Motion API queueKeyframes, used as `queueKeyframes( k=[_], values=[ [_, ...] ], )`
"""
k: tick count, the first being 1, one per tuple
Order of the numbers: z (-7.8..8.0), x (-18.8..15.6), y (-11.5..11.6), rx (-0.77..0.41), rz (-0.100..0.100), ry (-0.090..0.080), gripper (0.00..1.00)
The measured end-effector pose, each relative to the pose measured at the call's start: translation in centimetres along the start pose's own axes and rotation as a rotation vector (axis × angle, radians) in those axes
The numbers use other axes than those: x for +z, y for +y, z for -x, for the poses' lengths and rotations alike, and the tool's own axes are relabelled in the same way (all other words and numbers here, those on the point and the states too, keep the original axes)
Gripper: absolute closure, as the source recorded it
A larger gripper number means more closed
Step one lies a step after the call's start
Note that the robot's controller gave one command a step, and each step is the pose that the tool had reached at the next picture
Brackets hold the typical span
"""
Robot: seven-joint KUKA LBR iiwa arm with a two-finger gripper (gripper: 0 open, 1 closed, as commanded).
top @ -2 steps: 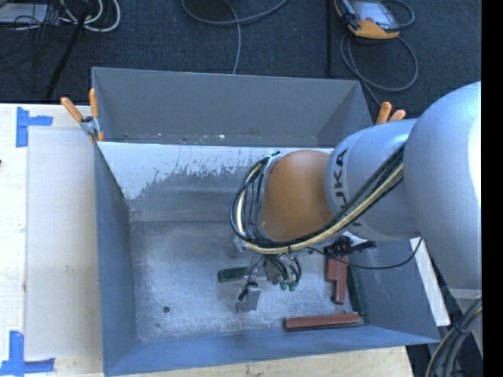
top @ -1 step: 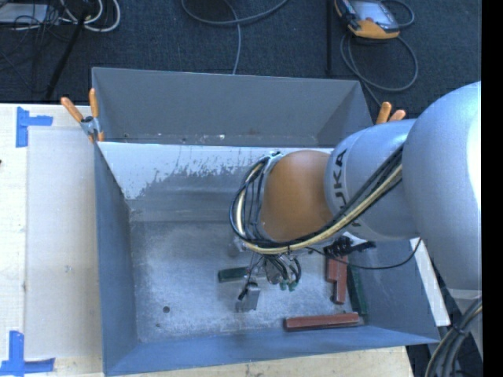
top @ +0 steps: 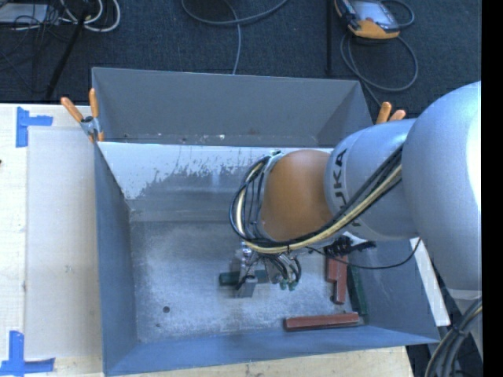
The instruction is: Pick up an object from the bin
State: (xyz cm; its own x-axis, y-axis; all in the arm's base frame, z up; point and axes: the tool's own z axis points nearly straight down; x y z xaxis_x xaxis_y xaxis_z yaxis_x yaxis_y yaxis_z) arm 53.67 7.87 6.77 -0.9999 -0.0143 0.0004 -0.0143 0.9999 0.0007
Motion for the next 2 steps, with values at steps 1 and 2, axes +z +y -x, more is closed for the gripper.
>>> queueKeyframes(
  k=[1,2],
  values=[
    [0.1,-2.3,0.0,0.004,0.0,-0.002,1.0],
    [0.1,-6.4,0.0,0.009,0.001,-0.004,1.0]
  ],
)
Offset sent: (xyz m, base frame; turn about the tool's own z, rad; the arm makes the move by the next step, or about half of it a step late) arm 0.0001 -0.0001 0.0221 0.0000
